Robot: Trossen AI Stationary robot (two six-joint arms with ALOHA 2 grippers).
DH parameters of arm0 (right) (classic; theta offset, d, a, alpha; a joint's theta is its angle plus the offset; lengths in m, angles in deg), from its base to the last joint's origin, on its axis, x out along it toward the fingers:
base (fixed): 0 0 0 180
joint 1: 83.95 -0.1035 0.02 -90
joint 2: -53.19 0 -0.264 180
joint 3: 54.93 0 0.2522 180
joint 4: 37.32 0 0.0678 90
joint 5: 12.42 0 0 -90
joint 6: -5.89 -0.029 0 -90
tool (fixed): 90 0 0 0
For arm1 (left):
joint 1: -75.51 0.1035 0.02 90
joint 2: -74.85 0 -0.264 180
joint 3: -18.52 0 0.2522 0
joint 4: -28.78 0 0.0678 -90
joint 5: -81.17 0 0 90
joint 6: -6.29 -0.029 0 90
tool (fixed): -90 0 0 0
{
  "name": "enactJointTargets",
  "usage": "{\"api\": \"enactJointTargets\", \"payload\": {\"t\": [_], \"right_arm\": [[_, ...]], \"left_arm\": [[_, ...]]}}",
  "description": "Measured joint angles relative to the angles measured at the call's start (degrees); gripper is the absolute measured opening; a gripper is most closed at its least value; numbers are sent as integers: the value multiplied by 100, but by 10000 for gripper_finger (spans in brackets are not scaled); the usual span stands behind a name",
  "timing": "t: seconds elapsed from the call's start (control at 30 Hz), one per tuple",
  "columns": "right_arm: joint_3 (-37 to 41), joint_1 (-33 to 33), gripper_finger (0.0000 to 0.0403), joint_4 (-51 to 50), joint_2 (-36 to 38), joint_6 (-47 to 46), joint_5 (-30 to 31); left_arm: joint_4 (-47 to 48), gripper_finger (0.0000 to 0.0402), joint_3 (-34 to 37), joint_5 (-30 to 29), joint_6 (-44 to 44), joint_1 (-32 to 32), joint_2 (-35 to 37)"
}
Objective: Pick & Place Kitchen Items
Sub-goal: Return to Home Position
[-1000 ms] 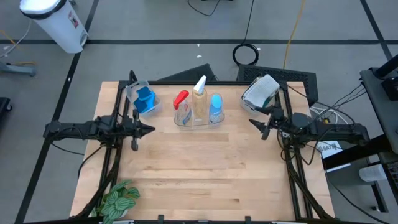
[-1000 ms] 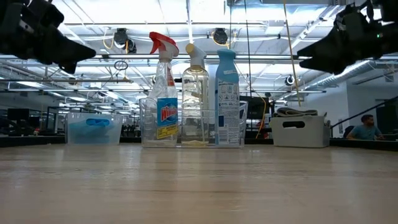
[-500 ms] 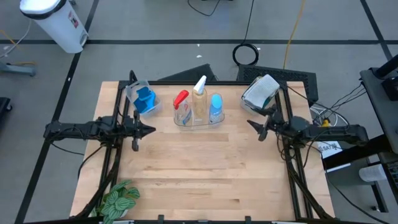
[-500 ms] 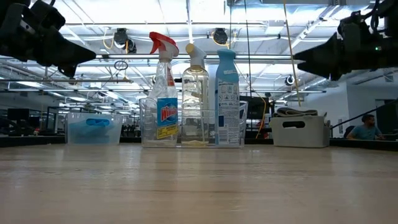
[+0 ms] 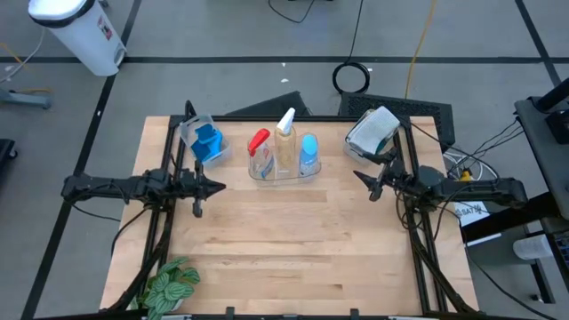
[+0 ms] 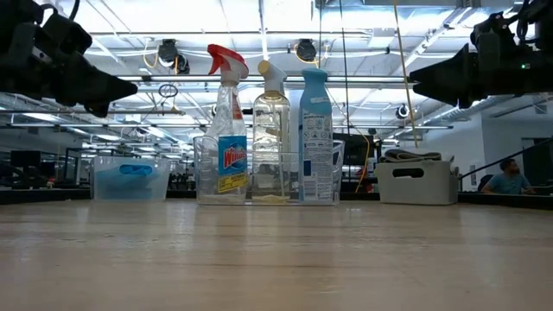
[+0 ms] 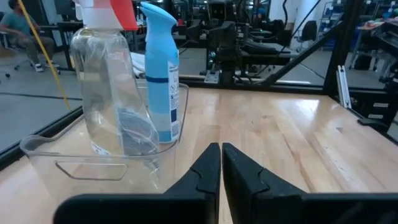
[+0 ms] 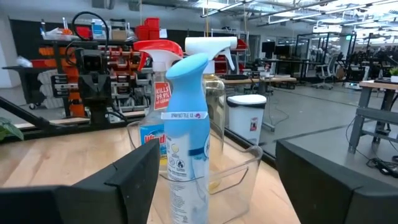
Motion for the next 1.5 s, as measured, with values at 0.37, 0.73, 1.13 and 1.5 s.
{"api": "enactJointTargets", "payload": {"t": [0.37, 0.73, 1.13, 1.5], "right_arm": [[9, 0, 284, 1, 0, -28, 0], [13, 0, 282, -1, 0, -31, 0], [13, 0, 284, -1, 0, -30, 0], [13, 0, 286, -1, 0, -30, 0]], "left_arm": [[-96, 19, 4, -4, -483, 0, -3], [-98, 19, 4, -4, -471, 0, -3], [-101, 19, 4, -4, -477, 0, -3], [-104, 19, 4, -4, -479, 0, -3]]}}
